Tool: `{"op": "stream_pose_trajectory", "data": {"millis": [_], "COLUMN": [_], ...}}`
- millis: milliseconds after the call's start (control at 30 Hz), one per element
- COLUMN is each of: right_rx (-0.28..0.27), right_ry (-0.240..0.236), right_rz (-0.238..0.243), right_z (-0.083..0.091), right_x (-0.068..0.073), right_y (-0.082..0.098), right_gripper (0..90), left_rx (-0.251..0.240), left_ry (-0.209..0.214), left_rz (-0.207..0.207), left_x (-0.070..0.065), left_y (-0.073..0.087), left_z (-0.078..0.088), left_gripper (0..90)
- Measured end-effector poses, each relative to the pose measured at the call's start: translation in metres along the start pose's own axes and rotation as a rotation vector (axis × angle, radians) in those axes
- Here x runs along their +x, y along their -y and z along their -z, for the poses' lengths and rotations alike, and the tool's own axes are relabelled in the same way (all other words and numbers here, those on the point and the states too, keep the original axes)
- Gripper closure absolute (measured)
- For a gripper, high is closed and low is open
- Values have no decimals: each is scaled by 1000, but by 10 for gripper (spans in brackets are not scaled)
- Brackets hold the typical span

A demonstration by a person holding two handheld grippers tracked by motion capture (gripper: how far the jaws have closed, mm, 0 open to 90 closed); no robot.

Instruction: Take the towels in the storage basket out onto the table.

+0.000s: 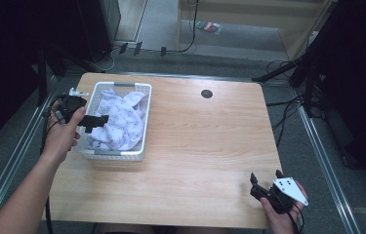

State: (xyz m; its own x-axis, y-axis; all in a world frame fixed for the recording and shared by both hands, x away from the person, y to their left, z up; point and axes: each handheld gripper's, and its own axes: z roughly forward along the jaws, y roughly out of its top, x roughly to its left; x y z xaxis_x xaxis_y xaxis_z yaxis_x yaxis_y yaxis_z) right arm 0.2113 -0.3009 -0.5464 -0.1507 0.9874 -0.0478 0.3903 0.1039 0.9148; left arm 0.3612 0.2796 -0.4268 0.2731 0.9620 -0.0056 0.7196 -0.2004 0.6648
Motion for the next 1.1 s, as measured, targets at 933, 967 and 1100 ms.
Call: {"op": "stream_pose_trajectory", "data": {"millis": [933,967,1100], "right_rx": [-2,-1,-2], "right_ry": [-2,-2,-2], "right_rz": [-4,-3,-3], "right_z": [0,0,0], "right_x": [0,0,0], "right_y": [0,0,0], "right_gripper": [130,130,130], "left_rx": [338,342,387], "left_ry": [-1,-6,-35], "left_rz": [-4,-4,-28], "left_x": [-3,-3,-8], "left_y": [-14,-13,-9], "left_z": [-72,-74,-85], "left_gripper": [1,1,2]}}
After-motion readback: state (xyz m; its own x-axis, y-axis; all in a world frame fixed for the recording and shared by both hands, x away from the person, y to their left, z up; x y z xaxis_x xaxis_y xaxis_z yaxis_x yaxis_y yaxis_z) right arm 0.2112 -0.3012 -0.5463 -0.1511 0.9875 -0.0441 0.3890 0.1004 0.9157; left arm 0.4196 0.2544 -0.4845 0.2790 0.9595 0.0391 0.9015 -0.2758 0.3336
